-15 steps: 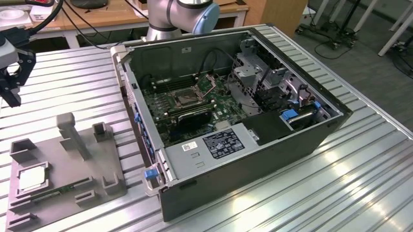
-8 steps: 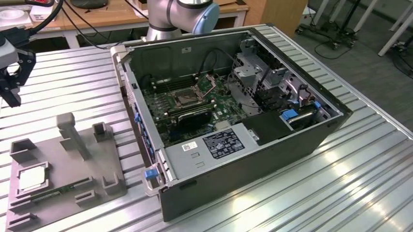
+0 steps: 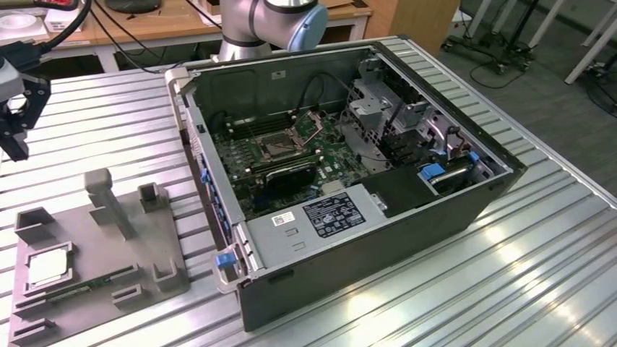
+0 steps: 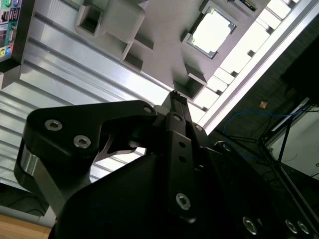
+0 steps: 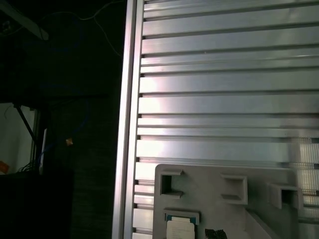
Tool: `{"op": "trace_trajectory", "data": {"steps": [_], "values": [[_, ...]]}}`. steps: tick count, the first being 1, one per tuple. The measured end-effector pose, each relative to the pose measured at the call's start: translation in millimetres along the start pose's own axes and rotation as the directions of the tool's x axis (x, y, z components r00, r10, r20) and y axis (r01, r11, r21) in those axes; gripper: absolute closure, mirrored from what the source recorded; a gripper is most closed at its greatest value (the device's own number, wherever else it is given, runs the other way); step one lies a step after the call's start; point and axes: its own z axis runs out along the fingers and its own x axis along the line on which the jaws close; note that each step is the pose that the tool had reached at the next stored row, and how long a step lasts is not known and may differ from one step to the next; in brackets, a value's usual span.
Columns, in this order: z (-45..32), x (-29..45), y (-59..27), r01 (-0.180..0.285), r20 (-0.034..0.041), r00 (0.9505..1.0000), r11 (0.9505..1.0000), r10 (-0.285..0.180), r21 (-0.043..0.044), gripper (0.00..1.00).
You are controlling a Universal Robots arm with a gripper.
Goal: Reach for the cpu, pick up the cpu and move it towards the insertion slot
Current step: 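Reach for the cpu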
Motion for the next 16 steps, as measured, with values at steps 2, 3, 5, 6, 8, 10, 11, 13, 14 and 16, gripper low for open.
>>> {"op": "trace_trajectory", "data": {"steps": [2,3,5,6,8,10,11,13,14,16], "values": [[0.1,2.1,0.0,0.000,-0.0002,1.0000,1.0000,0.000,0.0002,0.89],[0.3,4.4,-0.1,0.000,0.0000,1.0000,1.0000,0.000,0.0000,0.89],[0.6,6.3,-0.2,0.000,0.0002,1.0000,1.0000,0.000,0.0000,0.89],[0.8,6.6,-0.3,0.000,0.0003,1.0000,1.0000,0.000,0.0000,0.89],[0.8,6.6,-0.4,0.000,0.0002,1.0000,1.0000,0.000,0.0001,0.89],[1.0,6.8,-0.6,0.000,0.0004,1.0000,1.0000,0.000,0.0000,0.89],[1.1,7.0,-0.7,0.000,0.0007,1.0000,1.0000,0.000,0.0001,0.89],[1.2,7.1,-0.8,0.000,0.0012,1.0000,1.0000,0.000,0.0000,0.89],[1.2,7.1,-0.8,0.000,0.0013,1.0000,1.0000,0.000,0.0000,0.89],[1.4,7.1,-0.7,0.000,0.0012,1.0000,1.0000,0.000,0.0001,0.89]]}}
